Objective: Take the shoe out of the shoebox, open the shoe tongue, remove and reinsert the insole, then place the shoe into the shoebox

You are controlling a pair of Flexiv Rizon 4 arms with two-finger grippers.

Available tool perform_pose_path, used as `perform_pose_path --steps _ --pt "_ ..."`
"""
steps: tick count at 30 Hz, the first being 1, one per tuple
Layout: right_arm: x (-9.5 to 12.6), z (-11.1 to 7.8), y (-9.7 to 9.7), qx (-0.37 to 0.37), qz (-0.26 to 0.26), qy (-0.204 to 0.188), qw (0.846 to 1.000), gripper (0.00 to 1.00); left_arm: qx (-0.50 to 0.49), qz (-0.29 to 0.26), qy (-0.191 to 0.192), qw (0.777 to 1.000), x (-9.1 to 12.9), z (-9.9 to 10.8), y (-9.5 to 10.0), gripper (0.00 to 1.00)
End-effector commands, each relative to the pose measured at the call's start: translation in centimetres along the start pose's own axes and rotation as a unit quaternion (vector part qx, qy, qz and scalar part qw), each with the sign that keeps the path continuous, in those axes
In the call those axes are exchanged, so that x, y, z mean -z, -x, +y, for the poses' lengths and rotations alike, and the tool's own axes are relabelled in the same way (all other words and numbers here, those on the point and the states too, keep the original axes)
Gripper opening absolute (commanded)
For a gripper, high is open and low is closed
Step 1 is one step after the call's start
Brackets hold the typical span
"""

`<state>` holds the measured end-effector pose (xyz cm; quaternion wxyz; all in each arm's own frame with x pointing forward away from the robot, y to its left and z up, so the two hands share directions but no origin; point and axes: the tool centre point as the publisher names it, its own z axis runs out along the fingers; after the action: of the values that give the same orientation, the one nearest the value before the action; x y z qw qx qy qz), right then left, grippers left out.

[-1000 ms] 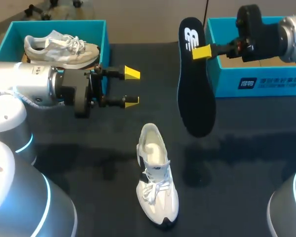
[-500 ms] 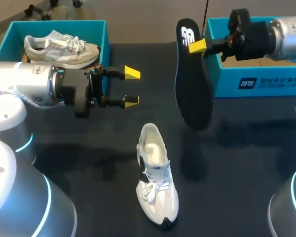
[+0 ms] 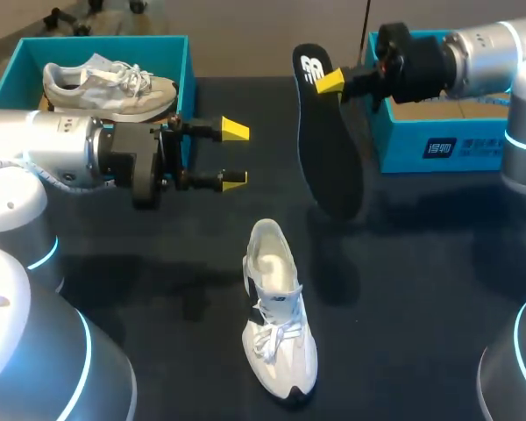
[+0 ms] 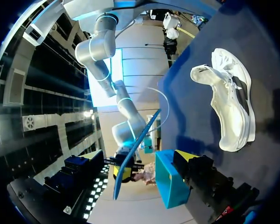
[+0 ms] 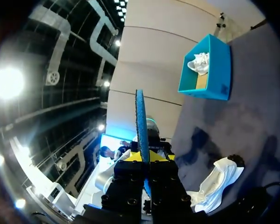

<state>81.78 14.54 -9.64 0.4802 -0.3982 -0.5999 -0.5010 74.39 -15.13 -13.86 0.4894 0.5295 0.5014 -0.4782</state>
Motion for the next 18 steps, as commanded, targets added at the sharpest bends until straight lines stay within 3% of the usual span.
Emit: perform_pose_path --steps 1,7,18 --pt "0.0 0.2 0.1 0.000 0.000 -0.004 1.000 0.00 -0.001 0.000 0.001 1.000 -0.1 0.0 0.0 1.00" --pt "-1.4 1.4 1.7 -0.075 0.002 0.014 0.997 0.00 -0.008 -0.003 0.006 1.000 -0.5 0.2 -0.1 1.00" --pt "-2.3 2.3 3.2 -0.130 0.003 0.048 0.990 0.00 -0.023 -0.022 0.024 0.999 -2.2 2.1 0.0 1.00"
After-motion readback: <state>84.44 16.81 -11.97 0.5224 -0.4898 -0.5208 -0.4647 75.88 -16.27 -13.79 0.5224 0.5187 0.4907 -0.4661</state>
